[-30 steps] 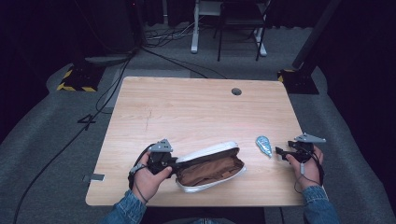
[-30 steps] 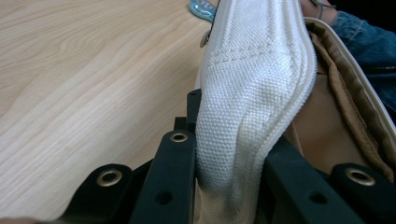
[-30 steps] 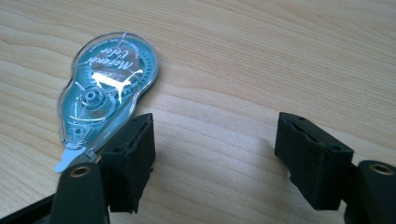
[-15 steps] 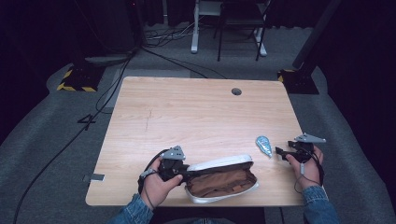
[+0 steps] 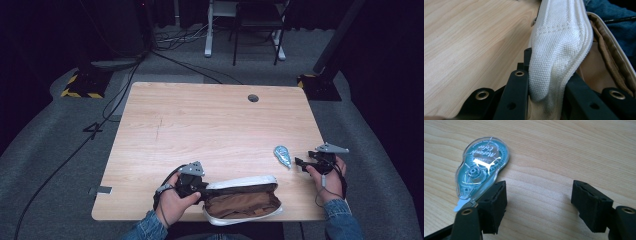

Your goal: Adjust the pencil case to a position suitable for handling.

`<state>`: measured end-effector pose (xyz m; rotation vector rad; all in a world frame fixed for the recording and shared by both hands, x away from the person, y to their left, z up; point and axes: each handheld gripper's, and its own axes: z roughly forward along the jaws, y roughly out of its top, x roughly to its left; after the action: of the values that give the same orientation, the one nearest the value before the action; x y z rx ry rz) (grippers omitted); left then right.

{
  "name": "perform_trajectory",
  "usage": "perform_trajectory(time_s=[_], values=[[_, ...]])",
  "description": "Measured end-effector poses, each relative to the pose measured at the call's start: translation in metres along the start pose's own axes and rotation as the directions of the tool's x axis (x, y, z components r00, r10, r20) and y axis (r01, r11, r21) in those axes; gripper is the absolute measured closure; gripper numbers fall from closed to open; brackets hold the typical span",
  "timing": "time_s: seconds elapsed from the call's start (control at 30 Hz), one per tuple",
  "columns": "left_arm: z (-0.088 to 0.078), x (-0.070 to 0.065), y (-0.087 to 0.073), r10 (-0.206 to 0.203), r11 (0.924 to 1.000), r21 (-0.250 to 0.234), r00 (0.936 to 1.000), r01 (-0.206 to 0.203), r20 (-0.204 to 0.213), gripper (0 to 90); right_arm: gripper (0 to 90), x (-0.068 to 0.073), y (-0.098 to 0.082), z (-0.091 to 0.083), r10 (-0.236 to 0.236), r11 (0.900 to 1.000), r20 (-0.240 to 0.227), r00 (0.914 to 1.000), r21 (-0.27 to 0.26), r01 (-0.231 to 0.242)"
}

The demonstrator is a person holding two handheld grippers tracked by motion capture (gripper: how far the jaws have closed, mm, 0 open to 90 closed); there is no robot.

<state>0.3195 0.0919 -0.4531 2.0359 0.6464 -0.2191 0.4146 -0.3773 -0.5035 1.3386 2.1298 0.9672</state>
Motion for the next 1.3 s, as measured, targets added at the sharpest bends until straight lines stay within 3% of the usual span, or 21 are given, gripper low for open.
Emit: perform_trajectory(time_s=[0.27,0.7,0.77,0.8,0.83,0.97,1.1,1.3], values=[[0.004,0.018,-0.007,-0.057,0.9984,0.006,0.9984,0.057,0.000,81.8,29.2,0.000,0.000,0.000,0.000,1.000,0.000,1.0000,0.000,0.000],[0.006,0.021,-0.008,-0.057,0.9980,0.026,0.9982,0.058,-0.019,74.8,29.2,0.000,0.000,0.000,-0.001,1.000,-0.003,1.0000,0.000,0.001],[0.006,0.021,-0.008,-0.051,0.9982,0.030,0.9983,0.052,-0.026,68.1,29.3,0.000,0.000,0.000,0.000,1.000,-0.002,1.0000,0.001,0.000],[0.006,0.021,-0.008,-0.051,0.9983,0.027,0.9982,0.052,-0.030,57.9,29.3,0.000,0.000,0.000,-0.002,1.000,-0.003,1.0000,0.000,0.002],[0.006,0.022,-0.008,-0.048,0.9985,0.024,0.9981,0.049,-0.038,53.3,29.3,0.000,0.000,0.000,-0.001,1.000,-0.003,1.0000,0.000,0.001],[0.006,0.023,-0.008,-0.055,0.9985,0.003,0.9979,0.055,-0.035,38.6,29.2,0.000,0.000,0.000,-0.001,1.000,-0.003,1.0000,0.000,0.001],[0.004,0.023,-0.006,-0.033,0.9991,-0.029,0.9988,0.032,-0.037,31.0,29.3,0.000,0.000,0.000,-0.001,1.000,-0.003,1.0000,0.000,0.001],[-0.005,0.018,0.000,-0.006,0.9973,-0.073,0.9992,0.003,-0.040,26.8,29.3,0.000,0.000,0.000,0.000,1.000,-0.003,1.0000,0.001,0.000]])
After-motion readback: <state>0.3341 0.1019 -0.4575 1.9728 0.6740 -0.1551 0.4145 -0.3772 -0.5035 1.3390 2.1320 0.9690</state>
